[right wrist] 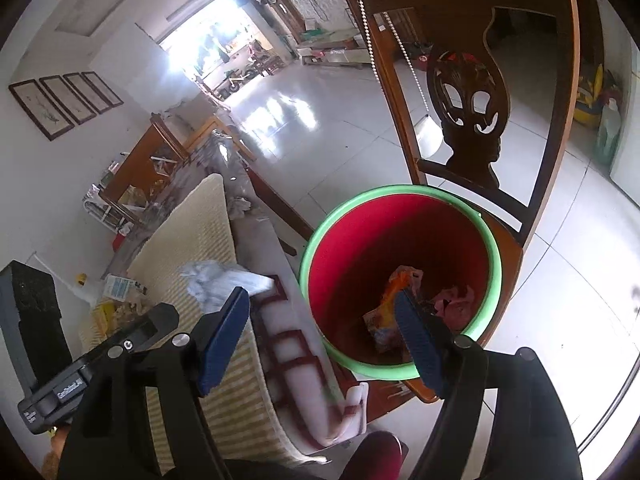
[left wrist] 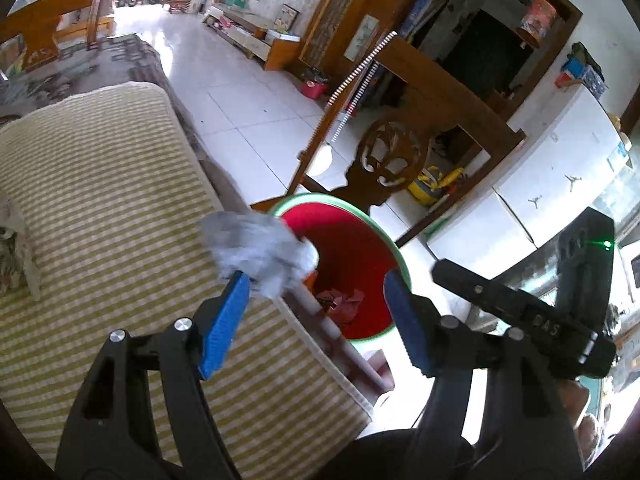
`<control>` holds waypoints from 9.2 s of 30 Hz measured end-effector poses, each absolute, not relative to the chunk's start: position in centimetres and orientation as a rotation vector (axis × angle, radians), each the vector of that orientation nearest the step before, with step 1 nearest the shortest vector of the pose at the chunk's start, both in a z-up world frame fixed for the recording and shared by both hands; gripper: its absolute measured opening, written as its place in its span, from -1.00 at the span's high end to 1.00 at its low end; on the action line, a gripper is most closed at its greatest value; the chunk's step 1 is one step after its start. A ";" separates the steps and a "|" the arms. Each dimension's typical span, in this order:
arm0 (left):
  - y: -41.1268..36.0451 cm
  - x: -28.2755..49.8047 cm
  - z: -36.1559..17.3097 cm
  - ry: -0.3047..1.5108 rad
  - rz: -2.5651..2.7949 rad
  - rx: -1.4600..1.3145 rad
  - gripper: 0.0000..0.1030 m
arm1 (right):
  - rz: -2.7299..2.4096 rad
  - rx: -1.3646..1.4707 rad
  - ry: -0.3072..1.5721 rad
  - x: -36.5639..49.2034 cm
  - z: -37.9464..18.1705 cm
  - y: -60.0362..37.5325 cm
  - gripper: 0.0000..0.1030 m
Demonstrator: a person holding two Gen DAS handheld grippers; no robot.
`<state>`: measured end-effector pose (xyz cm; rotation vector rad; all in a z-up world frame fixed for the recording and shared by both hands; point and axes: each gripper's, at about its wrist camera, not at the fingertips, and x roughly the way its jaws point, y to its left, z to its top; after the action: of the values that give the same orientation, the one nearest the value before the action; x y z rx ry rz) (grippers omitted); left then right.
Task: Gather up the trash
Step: 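Open both tools over the red bucket to drop paper and bag, then move both tools back over the trash on the table, then grasp the brown cigarette box with the left tool and lift it, then grasp the yellow snack wrapper with the right tool while the left tool holds the box, then carry the brown box and yellow wrapper toward the red bucket, then open both tools over the red bucket to drop box and wrapper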
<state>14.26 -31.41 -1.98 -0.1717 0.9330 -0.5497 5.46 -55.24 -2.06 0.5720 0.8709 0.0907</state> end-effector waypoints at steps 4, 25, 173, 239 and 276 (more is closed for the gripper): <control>-30.2 15.1 -2.4 0.935 -0.490 -0.195 -0.29 | 0.102 0.570 0.861 5.4 -1.6 -54.8 -0.43; -34.8 16.1 -3.6 1.053 -0.733 -0.299 -0.29 | 0.049 0.615 0.863 4.3 -2.2 -56.8 -0.47; 9.9 -1.0 -8.2 0.730 0.188 -0.830 -0.25 | 0.763 -0.231 1.020 8.9 0.4 -11.1 0.43; -3.5 -0.7 0.5 0.665 0.102 -0.289 0.54 | 0.446 0.133 0.846 4.7 1.9 -33.1 0.37; -25.5 12.0 0.5 0.878 -0.423 -0.239 0.60 | 0.149 0.519 0.792 5.1 0.7 -52.7 0.37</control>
<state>11.99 -25.49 0.47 -0.2393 0.8778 -0.4235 5.05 -52.72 0.65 0.5190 0.7920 0.1488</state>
